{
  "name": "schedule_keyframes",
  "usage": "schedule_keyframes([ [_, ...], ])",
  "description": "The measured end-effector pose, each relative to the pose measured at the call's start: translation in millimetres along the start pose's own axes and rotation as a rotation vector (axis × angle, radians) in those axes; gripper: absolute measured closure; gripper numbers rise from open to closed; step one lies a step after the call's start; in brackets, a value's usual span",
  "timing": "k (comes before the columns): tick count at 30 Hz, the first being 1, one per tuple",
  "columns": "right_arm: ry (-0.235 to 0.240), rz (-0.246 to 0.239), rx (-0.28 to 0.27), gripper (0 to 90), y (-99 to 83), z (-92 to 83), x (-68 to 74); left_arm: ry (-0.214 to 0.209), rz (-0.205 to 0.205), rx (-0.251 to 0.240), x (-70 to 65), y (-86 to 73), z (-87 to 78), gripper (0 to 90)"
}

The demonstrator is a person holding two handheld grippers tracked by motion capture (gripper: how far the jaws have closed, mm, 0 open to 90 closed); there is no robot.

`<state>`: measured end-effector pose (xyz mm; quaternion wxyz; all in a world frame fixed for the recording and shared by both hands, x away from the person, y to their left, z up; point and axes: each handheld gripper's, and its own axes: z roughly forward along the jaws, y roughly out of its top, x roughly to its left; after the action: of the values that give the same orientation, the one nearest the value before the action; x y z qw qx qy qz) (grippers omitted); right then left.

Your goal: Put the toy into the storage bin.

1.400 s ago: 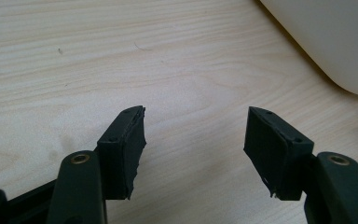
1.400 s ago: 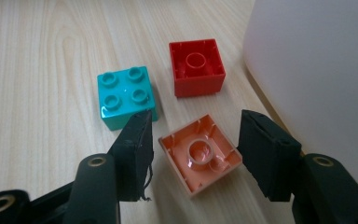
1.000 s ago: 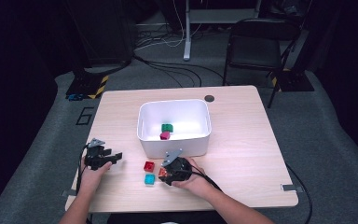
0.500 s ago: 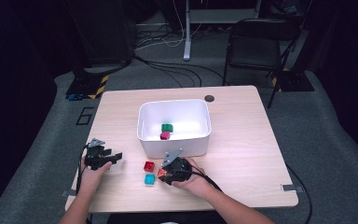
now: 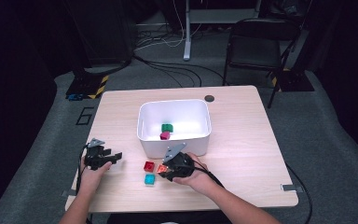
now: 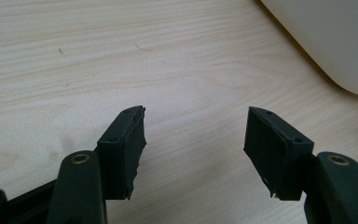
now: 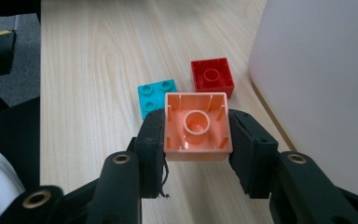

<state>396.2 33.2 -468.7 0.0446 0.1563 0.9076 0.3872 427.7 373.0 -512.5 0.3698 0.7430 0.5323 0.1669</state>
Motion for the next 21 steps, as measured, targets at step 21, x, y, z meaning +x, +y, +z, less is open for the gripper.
schedule_keyframes([
  [21, 0.029, -0.011, -0.050, 58.1, 27.9, -33.4, -0.5, 0.003, -0.001, -0.006, -0.2, -0.2, 0.0, 37.9],
])
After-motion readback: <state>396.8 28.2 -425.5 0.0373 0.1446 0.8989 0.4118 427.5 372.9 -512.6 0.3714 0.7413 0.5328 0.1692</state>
